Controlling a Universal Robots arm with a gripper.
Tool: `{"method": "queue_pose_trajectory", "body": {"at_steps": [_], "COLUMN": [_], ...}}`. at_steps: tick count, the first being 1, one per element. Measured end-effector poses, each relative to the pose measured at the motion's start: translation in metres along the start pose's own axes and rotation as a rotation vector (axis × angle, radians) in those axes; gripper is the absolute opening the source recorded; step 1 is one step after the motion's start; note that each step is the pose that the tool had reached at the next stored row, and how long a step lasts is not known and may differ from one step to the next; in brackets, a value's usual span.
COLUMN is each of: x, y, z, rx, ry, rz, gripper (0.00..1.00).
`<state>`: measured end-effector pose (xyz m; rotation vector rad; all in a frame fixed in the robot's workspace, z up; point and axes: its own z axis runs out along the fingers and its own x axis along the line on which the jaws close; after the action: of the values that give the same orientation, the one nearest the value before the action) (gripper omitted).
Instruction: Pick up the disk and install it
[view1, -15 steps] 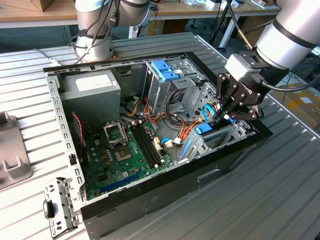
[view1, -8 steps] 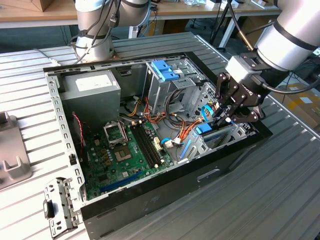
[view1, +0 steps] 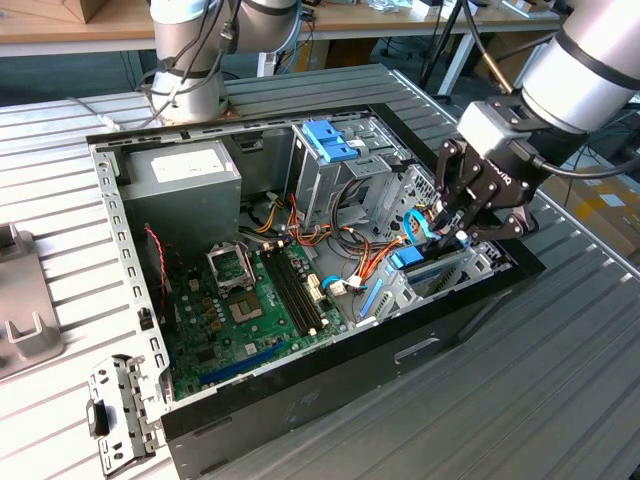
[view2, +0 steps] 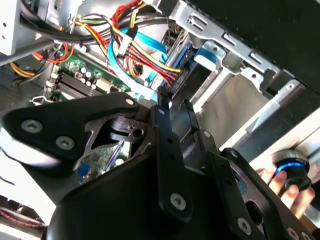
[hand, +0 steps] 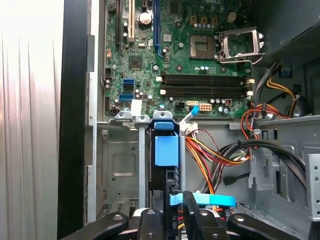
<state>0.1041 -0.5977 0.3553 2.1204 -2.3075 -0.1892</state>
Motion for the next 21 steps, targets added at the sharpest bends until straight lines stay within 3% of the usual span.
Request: {"method": "queue_pose_trajectory", "body": {"at_steps": [3, 6, 10, 17, 21], "x": [-0.0012, -0.0105, -0.0118, 0.0010, 0.0016], "y": [0.0006, 0.0013, 0.0010, -0.0069, -0.0084], "z": [-0.0063, -0.0058, -0.0017, 0.0066, 0.0088], "rx": [-0.0001, -0.0001, -0.0062, -0.0316, -0.0371], "ry": [-0.0009, -0.0014, -0.0024, -0.0010, -0.0005], "rz": [0.000, 0.000, 0.000, 0.002, 0.003], "gripper": [0.30, 0.29, 0.11, 0.11, 0.11]}}
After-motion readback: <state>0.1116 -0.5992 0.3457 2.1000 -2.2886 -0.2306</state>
